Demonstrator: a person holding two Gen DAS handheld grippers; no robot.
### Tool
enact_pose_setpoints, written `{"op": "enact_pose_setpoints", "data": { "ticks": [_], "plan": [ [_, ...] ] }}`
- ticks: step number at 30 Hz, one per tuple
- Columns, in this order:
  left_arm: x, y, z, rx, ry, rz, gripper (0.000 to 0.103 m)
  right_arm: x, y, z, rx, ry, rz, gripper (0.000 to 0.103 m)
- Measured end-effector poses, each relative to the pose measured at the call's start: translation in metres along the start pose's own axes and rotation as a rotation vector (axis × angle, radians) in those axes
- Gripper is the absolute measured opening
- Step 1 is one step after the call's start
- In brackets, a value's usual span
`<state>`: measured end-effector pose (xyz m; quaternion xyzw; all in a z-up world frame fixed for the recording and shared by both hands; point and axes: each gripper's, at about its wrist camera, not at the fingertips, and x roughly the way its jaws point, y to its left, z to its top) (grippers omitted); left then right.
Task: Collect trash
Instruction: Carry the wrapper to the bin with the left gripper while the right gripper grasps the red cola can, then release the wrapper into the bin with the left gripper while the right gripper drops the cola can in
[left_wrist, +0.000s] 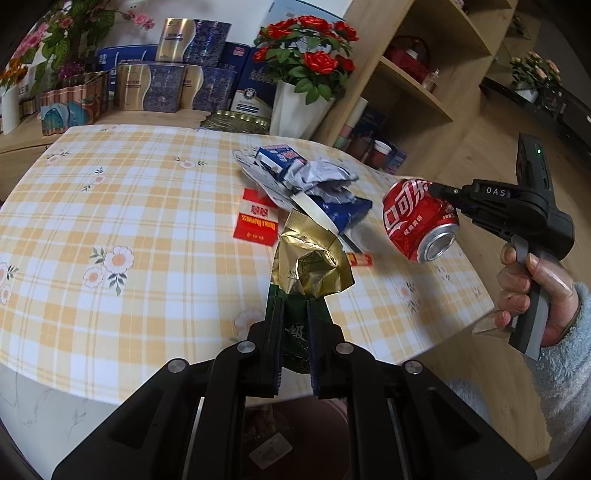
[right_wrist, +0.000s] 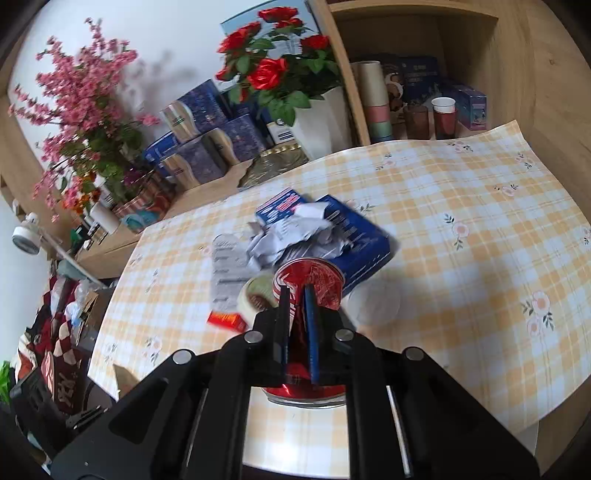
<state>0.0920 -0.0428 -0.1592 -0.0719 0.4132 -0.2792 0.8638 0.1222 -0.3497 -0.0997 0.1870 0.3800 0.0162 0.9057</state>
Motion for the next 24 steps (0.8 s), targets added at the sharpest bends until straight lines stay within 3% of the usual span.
{"op": "enact_pose_setpoints", "data": {
  "ticks": [7, 20, 22, 24],
  "plan": [
    [-0.014, -0.008, -0.035, 0.066, 0.052, -0.015, 0.011, -0.026, 0.020, -0.040, -0.015, 0.024, 0.051, 0.012],
    [0.032, 0.006, -0.126, 0.101, 0.334, 0.008, 0.011, -0.047, 0.044, -0.108, -0.037, 0.095, 0.110, 0.011],
    [0.036, 0.008, -0.129, 0.100, 0.344, 0.015, 0.016, -0.047, 0.043, -0.115, -0.036, 0.106, 0.107, 0.011],
    [0.034, 0.010, -0.129, 0.086, 0.330, 0.002, 0.047, -0.048, 0.039, -0.120, -0.015, 0.109, 0.119, 0.011]
  ]
}}
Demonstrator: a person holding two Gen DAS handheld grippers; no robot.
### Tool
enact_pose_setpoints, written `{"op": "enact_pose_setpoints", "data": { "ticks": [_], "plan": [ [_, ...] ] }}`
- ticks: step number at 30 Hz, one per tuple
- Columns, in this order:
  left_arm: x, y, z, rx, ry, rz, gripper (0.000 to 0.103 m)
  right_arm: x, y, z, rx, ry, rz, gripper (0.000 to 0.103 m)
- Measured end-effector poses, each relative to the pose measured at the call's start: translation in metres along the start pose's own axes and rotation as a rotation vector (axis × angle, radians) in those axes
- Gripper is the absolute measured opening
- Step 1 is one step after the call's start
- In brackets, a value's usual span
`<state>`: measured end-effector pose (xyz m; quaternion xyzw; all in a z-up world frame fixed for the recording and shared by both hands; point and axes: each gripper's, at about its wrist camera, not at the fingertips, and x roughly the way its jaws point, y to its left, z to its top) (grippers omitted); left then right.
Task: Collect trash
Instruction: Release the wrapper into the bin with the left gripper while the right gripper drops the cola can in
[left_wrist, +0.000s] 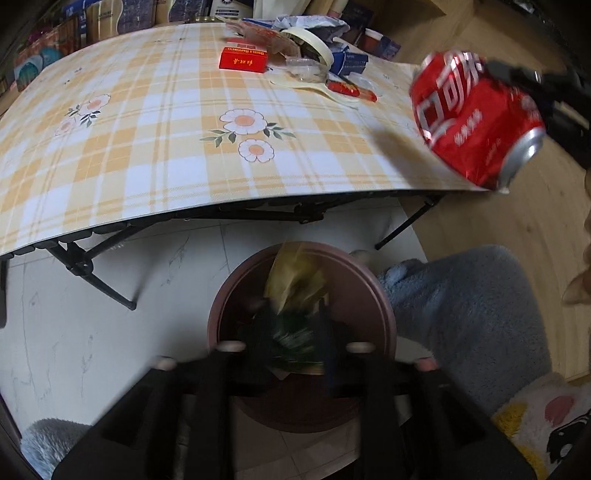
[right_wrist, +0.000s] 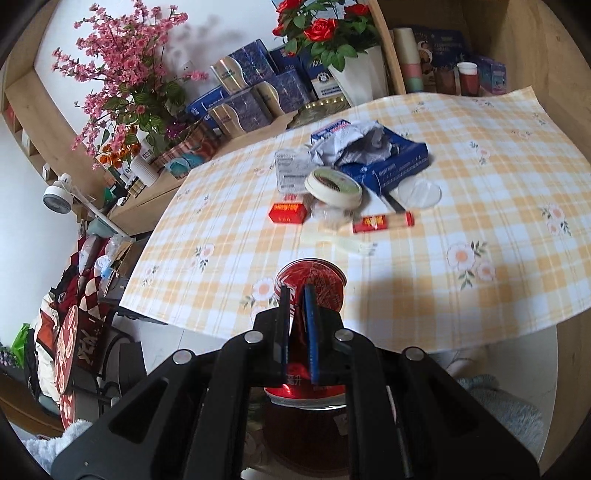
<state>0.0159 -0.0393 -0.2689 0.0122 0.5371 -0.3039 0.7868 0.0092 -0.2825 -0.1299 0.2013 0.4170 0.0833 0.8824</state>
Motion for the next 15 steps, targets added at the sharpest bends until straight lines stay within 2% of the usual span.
{"op": "enact_pose_setpoints", "data": {
  "ticks": [3, 9, 11, 15],
  "plan": [
    [-0.012, 0.001, 0.002, -0.009, -0.065, 0.000, 0.061, -0.001, -0.005, -0.008, 0.023, 0.012, 0.016, 0.011],
    [-0.051, 0.001, 0.004, -0.017, -0.222, 0.113, 0.085, 0.007, -0.008, -0.034, 0.029, 0.080, 0.037, 0.011],
    [-0.065, 0.005, 0.001, -0.035, -0.276, 0.149, 0.090, 0.012, -0.008, -0.044, 0.032, 0.109, 0.044, 0.011],
    [-0.085, 0.015, -0.006, -0.078, -0.360, 0.202, 0.093, 0.023, -0.007, -0.061, 0.038, 0.169, 0.058, 0.011]
  ]
}}
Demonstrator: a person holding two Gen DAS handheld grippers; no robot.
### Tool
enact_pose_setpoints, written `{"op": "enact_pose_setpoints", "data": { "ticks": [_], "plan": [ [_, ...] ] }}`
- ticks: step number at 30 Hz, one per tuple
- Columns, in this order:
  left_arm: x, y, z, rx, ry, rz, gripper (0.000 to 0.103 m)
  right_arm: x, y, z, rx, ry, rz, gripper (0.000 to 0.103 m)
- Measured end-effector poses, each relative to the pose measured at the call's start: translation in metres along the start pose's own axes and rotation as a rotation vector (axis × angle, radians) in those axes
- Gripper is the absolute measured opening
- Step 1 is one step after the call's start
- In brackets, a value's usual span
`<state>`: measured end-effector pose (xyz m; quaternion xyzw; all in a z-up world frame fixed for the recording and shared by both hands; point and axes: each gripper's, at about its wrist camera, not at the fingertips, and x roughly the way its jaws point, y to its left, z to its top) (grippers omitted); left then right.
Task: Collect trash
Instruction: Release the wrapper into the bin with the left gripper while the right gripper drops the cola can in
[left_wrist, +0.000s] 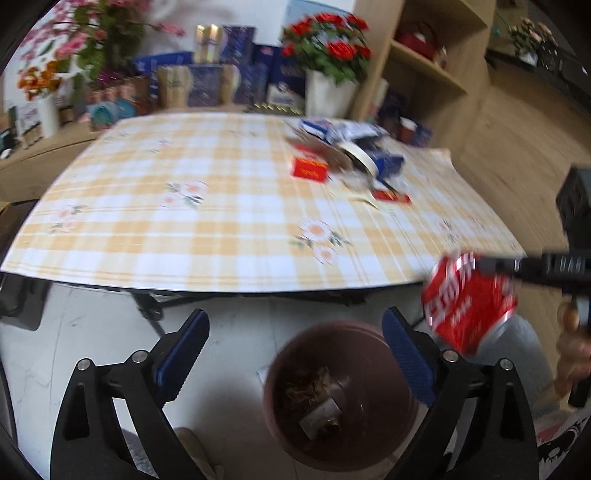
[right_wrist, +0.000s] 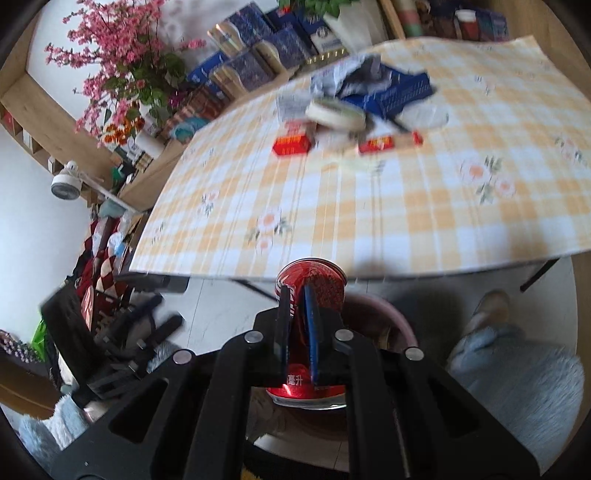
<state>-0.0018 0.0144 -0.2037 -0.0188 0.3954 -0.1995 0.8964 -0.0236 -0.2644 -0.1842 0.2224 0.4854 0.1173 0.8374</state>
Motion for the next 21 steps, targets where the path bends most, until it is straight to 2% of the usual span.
{"op": "enact_pose_setpoints", "data": {
  "ticks": [4, 9, 12, 21],
  "plan": [
    [-0.010, 0.011, -0.006, -0.041, -0.037, 0.041, 0.095, 0.019, -0.003, -0.010, 0.026, 0.056, 0.008, 0.012],
    [-0.001, 0.017, -0.020, -0.072, 0.020, 0.085, 0.095, 0.043, -0.014, -0.021, 0.071, 0.118, -0.002, 0.012],
    [0.001, 0.019, -0.021, -0.075, 0.029, 0.087, 0.096, 0.056, -0.023, -0.026, 0.119, 0.149, -0.002, 0.012],
    [0.013, 0.022, -0.025, -0.086, 0.079, 0.093, 0.096, 0.060, -0.042, -0.027, 0.213, 0.160, 0.012, 0.012]
  ]
}}
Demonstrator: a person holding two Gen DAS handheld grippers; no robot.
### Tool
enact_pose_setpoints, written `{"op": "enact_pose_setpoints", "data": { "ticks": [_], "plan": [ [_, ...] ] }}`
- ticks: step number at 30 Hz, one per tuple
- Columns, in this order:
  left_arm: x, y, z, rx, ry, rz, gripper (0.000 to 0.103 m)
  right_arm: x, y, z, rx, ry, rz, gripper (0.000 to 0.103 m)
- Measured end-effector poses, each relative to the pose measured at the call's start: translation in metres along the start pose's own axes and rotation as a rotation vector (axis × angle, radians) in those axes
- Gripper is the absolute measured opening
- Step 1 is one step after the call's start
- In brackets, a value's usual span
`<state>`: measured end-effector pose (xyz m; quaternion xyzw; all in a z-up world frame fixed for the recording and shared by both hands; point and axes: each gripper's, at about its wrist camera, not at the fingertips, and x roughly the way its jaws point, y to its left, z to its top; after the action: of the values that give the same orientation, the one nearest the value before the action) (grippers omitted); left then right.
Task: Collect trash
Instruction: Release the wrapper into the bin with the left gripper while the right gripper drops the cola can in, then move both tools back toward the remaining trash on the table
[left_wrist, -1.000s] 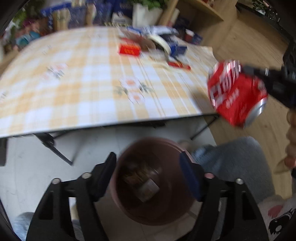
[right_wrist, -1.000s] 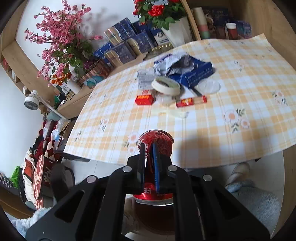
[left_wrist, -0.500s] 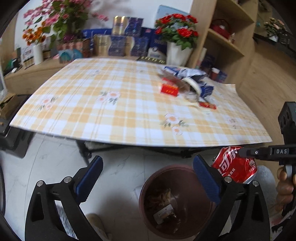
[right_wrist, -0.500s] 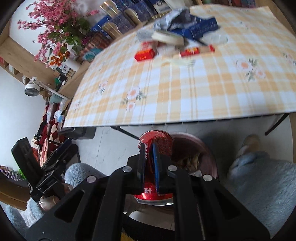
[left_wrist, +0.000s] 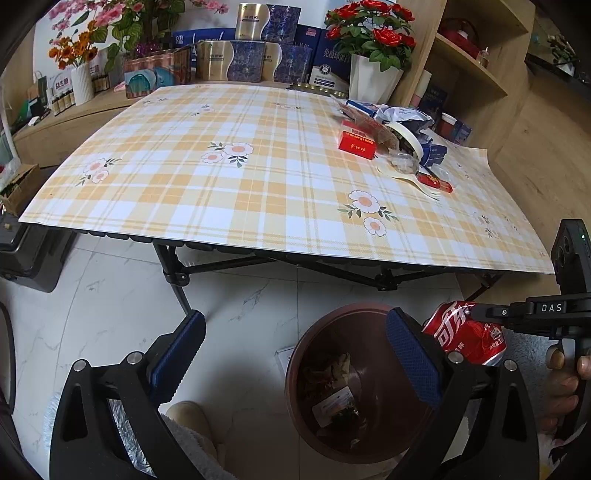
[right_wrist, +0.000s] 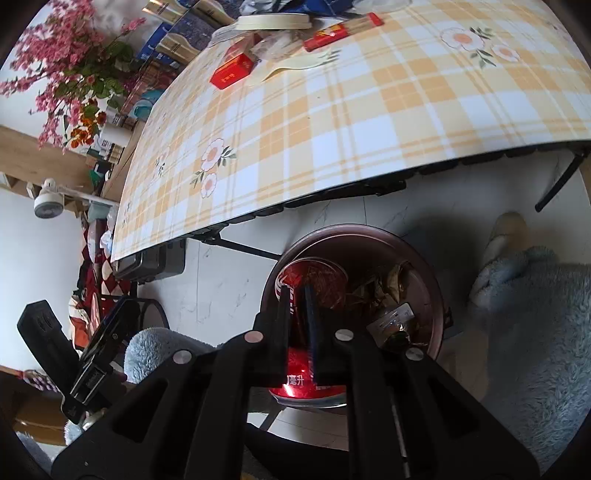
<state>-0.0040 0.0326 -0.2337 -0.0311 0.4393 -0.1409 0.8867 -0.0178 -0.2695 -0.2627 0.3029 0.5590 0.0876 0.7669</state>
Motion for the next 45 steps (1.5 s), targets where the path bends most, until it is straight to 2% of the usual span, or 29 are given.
{"op": "enact_pose_setpoints", "data": {
  "ticks": [5, 7, 9, 10, 11, 13, 15, 20, 24, 28, 39, 45],
  "plan": [
    [0.000, 0.000, 0.000, 0.000, 0.001, 0.000, 0.096, 0.003, 0.001, 0.002, 0.003, 0.009, 0.010, 0.012],
    [0.000, 0.000, 0.000, -0.001, 0.000, 0.000, 0.096, 0.002, 0.005, 0.002, -0.008, 0.009, 0.023, 0.018],
    [0.000, 0.000, 0.000, -0.002, -0.001, -0.002, 0.096, -0.001, 0.010, 0.003, -0.025, -0.006, 0.021, 0.043],
    [0.000, 0.000, 0.000, -0.002, -0.001, -0.004, 0.096, -0.003, 0.012, 0.004, -0.036, -0.020, 0.019, 0.049],
    [0.000, 0.000, 0.000, -0.001, -0.001, -0.003, 0.096, -0.004, 0.014, 0.004, -0.045, -0.030, 0.018, 0.063],
    [0.000, 0.000, 0.000, -0.002, -0.001, -0.005, 0.096, -0.009, 0.019, 0.005, -0.067, -0.057, 0.013, 0.074],
    [0.000, -0.001, 0.001, -0.003, -0.001, -0.006, 0.096, -0.015, 0.023, 0.007, -0.087, -0.089, 0.003, 0.095],
    [0.000, -0.001, 0.001, -0.005, -0.003, -0.015, 0.096, -0.025, 0.035, 0.014, -0.189, -0.146, -0.058, 0.097],
    [0.001, -0.004, 0.001, -0.004, 0.000, -0.035, 0.096, -0.034, 0.046, 0.016, -0.313, -0.214, -0.181, 0.097],
    [0.002, -0.002, 0.002, -0.014, 0.006, -0.046, 0.096, -0.046, 0.047, 0.021, -0.366, -0.278, -0.227, 0.097],
    [0.004, 0.009, 0.011, -0.067, 0.008, -0.041, 0.096, -0.062, 0.027, 0.042, -0.332, -0.340, -0.326, 0.097],
    [0.005, 0.013, 0.025, -0.085, 0.000, -0.033, 0.096, -0.070, 0.017, 0.051, -0.320, -0.380, -0.334, 0.097]
  ]
}}
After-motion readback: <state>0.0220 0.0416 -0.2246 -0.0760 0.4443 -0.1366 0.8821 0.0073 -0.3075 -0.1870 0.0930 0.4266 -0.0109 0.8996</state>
